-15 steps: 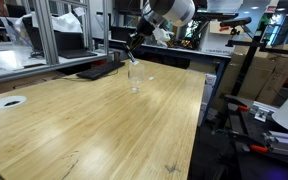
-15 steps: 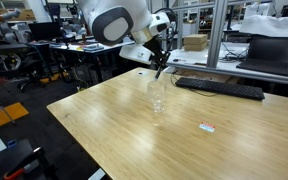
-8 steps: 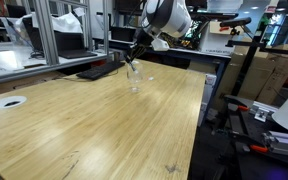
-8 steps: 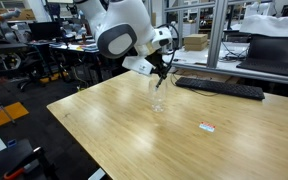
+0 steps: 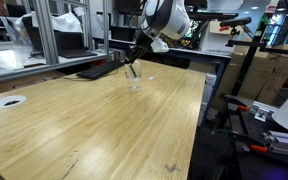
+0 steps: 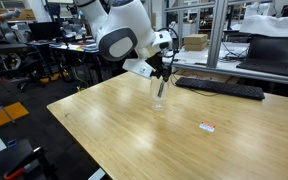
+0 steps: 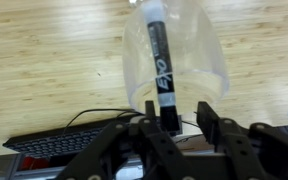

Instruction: Put the marker in the cup

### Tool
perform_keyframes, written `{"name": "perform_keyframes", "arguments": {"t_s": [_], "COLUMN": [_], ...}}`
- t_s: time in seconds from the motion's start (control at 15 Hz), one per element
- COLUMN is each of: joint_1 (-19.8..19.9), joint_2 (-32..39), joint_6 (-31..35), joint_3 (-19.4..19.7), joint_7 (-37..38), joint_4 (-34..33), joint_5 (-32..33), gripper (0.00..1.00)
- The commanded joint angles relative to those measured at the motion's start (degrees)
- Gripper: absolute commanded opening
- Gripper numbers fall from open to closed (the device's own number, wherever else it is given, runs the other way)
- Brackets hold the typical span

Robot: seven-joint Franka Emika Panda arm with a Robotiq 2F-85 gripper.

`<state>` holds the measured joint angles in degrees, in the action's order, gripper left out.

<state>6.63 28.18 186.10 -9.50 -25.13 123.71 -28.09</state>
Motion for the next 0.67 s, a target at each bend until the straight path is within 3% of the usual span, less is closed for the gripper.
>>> {"name": "perform_keyframes", "arguments": {"t_s": [0.0,0.27,0.6], "joint_1": [-0.69,-2.36,-4.83], "joint_2": [-1.12,-2.33,-3.62], "joint_6": [0.73,0.19,0.07], "joint_3": [0.62,2.21,4.19], "joint_7": [0.33,0.94,2.2], "joint_4": [1.02,1.94,3.18], "joint_5": [-0.32,-0.65,-0.83], "gripper": [0.79,1.0,1.0]}}
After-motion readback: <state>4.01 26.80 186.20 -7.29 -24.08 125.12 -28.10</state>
